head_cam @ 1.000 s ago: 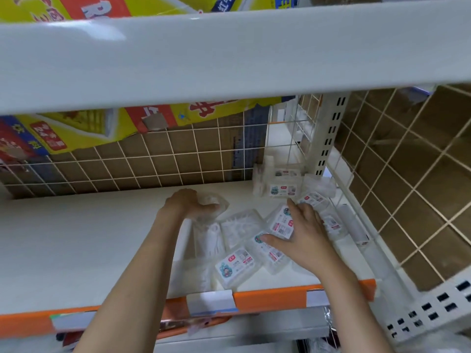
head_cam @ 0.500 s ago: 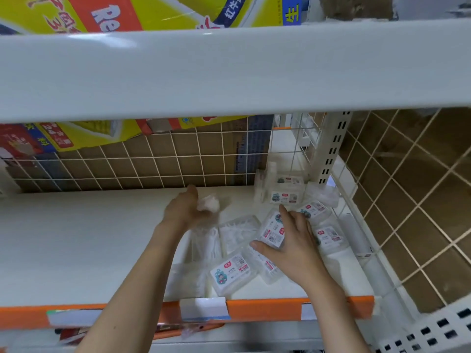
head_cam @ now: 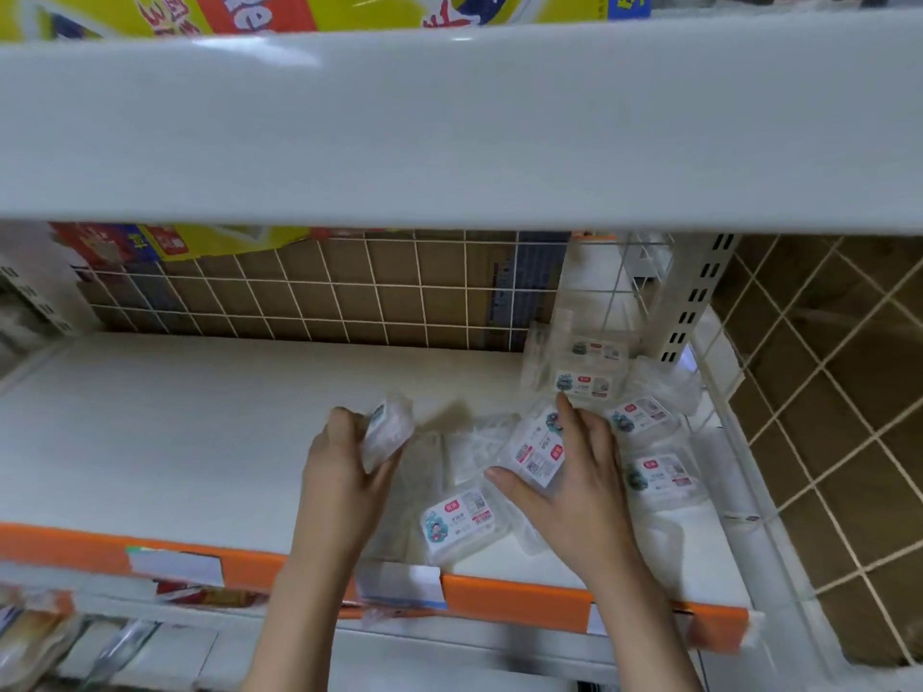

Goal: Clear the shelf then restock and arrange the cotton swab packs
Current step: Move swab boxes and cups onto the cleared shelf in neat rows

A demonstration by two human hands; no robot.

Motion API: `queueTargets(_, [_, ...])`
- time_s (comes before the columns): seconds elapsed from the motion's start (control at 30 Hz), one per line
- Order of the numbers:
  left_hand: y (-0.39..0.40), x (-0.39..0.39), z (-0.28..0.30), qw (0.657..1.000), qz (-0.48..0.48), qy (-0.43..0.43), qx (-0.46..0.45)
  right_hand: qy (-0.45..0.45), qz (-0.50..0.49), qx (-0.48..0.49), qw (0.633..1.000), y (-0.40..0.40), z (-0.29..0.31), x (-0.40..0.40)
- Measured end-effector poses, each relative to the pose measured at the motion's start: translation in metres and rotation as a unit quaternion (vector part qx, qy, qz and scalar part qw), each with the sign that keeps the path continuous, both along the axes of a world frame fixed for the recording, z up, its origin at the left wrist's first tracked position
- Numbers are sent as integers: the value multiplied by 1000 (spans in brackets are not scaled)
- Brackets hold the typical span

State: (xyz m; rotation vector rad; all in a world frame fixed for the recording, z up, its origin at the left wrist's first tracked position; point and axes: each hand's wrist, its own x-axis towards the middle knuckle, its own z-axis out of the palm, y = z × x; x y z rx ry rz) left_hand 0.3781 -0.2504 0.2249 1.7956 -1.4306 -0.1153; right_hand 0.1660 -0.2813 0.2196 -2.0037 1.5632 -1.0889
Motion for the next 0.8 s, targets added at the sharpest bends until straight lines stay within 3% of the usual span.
queueTargets(0.13, [17,2,-1,999,26,16,19,-13,15,1,1000,2,-1,6])
queueTargets(0.37, [30,20,-4,996,-15,70,47,-15,33,18,999,15,2,33])
queueTargets(0.5, [29,55,-2,999,-29,19,30,-12,5,-36,999,14,9,71])
queueTargets(0.63, [32,125,4,997,-33,-60,16,-40,30,-30,998,25,14,135])
queueTargets(0.8, [46,218,1,996,-24,-70,44,-66,59,-10,996,41,11,227])
